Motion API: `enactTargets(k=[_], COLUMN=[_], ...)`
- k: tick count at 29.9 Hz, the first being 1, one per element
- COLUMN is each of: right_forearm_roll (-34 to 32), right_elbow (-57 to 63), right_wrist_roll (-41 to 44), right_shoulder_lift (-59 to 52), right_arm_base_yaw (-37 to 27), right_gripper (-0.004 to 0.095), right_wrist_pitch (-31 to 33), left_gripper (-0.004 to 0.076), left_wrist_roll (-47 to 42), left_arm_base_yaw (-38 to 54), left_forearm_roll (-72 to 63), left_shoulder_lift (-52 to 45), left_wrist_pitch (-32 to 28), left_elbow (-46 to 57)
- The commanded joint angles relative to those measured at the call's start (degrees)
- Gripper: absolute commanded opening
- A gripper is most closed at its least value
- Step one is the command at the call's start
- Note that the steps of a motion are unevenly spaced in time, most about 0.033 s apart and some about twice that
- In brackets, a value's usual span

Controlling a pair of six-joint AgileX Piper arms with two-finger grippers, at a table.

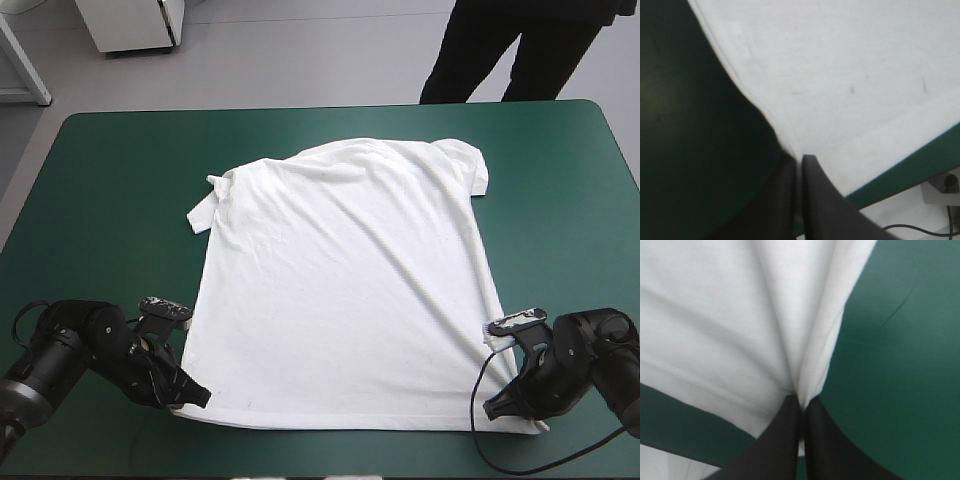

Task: Fold the cloth

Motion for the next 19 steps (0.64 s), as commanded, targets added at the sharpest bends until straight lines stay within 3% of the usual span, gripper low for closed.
enactTargets(k=[1, 3, 6, 10, 12, 15, 19], right_forearm_roll=[-1.28, -1.28, -0.59, -0.78, -1.28, -1.28, -4.77], right_elbow=[-1.03, -1.03, -1.29, -1.30, -1.81, -4.60, -11.54], right_wrist_roll=[0.93, 0.93, 0.93, 1.44, 2.45, 4.35, 6.67], right_shoulder_lift=[-0.73, -0.73, -1.12, -3.64, -5.26, -8.15, -8.19], right_arm_base_yaw=[-0.01, -0.01, -0.01, -0.01, -0.01, -0.01, -0.01], right_gripper=[0.0002, 0.0053, 0.0215, 0.0461, 0.0524, 0.0531, 0.0531], right_wrist_pitch=[0.57, 0.88, 2.34, 3.82, 4.48, 4.61, 3.56], left_gripper=[-0.0015, 0.0010, 0.0083, 0.0245, 0.0310, 0.0364, 0.0365], left_wrist_roll=[-0.30, -0.12, -0.06, -0.06, -0.16, -1.84, -2.74], left_arm_base_yaw=[-0.42, -0.42, -0.42, -0.42, -0.42, -0.42, -0.42], left_forearm_roll=[-2.37, -2.70, -2.80, -3.23, -3.56, -4.94, -3.27], left_shoulder_lift=[-0.94, -0.94, -0.94, -2.67, -3.78, -7.16, -8.08], left_wrist_pitch=[3.88, 4.04, 4.22, 4.22, 4.22, 4.22, 3.85], left_elbow=[-0.48, -0.34, -0.18, -0.18, -0.30, -1.73, -10.00])
